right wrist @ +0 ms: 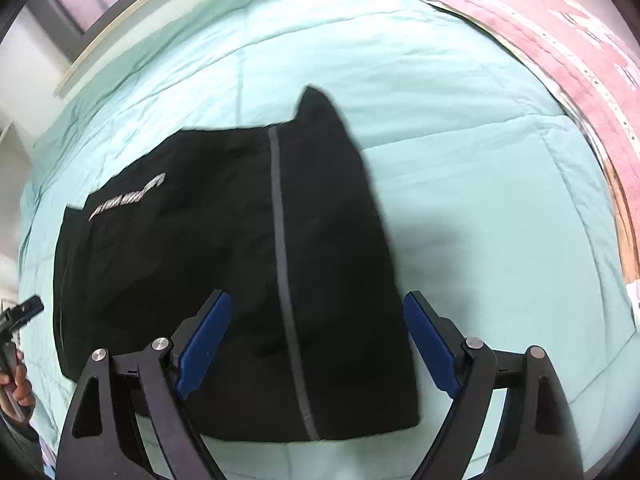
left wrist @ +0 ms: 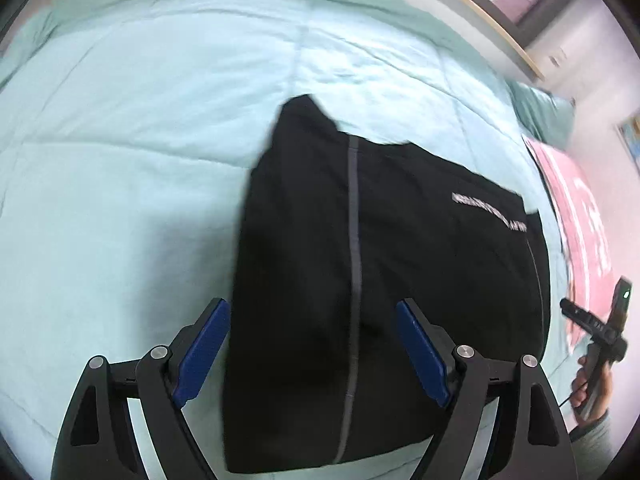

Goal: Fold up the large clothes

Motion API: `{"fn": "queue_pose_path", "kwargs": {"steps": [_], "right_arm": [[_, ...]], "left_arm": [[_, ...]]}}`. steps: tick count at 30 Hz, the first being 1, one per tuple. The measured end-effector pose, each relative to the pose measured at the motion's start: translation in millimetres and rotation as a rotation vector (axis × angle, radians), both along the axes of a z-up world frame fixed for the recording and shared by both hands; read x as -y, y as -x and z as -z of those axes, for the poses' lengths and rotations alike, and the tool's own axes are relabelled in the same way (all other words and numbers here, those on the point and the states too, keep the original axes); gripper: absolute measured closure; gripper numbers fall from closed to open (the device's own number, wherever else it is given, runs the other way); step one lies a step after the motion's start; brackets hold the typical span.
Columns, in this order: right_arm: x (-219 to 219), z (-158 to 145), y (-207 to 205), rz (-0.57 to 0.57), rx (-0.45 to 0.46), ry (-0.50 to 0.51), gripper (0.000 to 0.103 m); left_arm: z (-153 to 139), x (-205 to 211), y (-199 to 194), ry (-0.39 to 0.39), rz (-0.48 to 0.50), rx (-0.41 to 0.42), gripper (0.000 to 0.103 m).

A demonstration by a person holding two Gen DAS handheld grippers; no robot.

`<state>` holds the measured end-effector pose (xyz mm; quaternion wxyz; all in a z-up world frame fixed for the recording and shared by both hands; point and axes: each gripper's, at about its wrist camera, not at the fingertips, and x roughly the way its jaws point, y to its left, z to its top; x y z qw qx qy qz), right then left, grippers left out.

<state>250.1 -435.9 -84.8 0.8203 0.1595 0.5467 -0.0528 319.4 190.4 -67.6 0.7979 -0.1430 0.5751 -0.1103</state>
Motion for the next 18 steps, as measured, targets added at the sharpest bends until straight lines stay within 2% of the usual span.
{"fn": "queue_pose_path", "kwargs": {"steps": [4, 5, 9, 12, 18], "right_arm": [[28, 8, -9, 0.039, -0.013, -0.006, 0.014], [36, 12, -12, 0.051, -0.018, -0.026, 0.014], [63, 33, -25, 0.074, -0.040, -0.138, 0.014], [76, 48, -36, 0.046, -0.044, -0.241, 0.014], [85, 86, -49, -0.032, -0.075, -0.411, 0.014]], "left_arm": [[27, -21, -13, 0.128, -0.050, -0.068, 0.018], [35, -31, -16, 0.180, -0.068, -0.084, 0.018], [62, -51, -29, 0.372, -0.119, -0.136, 0.018], [86, -50, -39, 0.484, -0.093, -0.212, 0.018], [130, -25, -50, 0.551, -0.014, -0.337, 0.018]]}}
